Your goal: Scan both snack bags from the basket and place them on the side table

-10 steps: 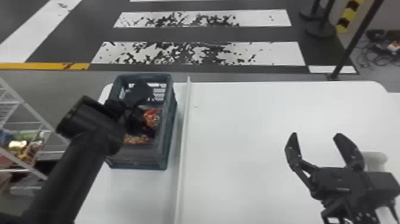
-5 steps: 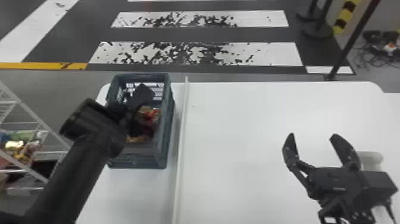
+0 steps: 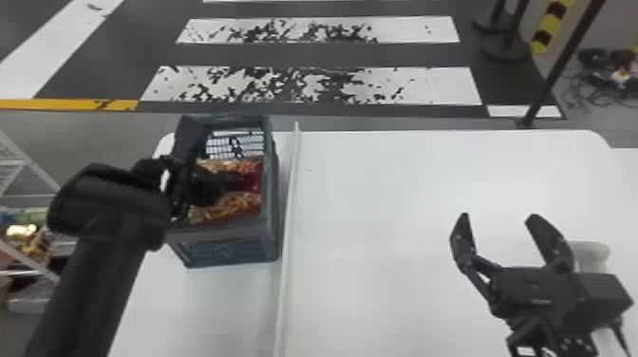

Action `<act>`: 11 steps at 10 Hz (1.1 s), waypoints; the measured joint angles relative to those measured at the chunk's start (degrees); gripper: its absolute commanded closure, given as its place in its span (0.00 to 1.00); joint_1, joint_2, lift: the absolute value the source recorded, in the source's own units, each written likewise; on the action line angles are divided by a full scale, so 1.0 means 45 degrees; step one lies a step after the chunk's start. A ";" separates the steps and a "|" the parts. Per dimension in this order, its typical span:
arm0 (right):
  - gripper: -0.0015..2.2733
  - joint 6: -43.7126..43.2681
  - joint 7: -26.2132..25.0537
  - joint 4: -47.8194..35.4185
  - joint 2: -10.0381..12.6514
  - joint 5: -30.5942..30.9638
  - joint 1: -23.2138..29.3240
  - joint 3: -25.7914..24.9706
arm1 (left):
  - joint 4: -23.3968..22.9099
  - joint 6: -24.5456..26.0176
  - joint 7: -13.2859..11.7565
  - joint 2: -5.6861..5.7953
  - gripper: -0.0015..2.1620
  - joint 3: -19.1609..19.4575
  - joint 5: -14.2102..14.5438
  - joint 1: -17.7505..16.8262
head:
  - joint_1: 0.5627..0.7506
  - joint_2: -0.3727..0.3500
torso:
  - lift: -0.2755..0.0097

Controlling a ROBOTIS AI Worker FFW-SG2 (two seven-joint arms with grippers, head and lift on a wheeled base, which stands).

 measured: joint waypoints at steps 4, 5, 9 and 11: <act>0.03 0.0101 0.0000 -0.0018 0.0000 0.0093 0.0001 0.0020 | -0.1511 0.0385 -0.0685 0.0057 0.99 0.1470 0.1681 0.0674 | 0.70 0.61 | 0.70; 0.03 0.0139 0.0000 -0.0017 0.0000 0.0112 -0.0006 0.0028 | -0.1870 0.0611 -0.0796 0.0073 0.99 0.1972 0.2246 0.0867 | 0.70 0.62 | 0.70; 0.03 0.0197 0.0000 -0.0005 0.0000 0.0138 -0.0020 0.0038 | -0.3808 0.1548 -0.0891 0.0052 0.99 0.3325 0.3798 0.1676 | 0.70 0.65 | 0.70; 0.03 0.0177 0.0000 -0.0016 0.0000 0.0138 -0.0015 0.0046 | -0.4873 0.1893 -0.0620 -0.0190 0.99 0.3624 0.4469 0.2032 | 0.70 0.64 | 0.70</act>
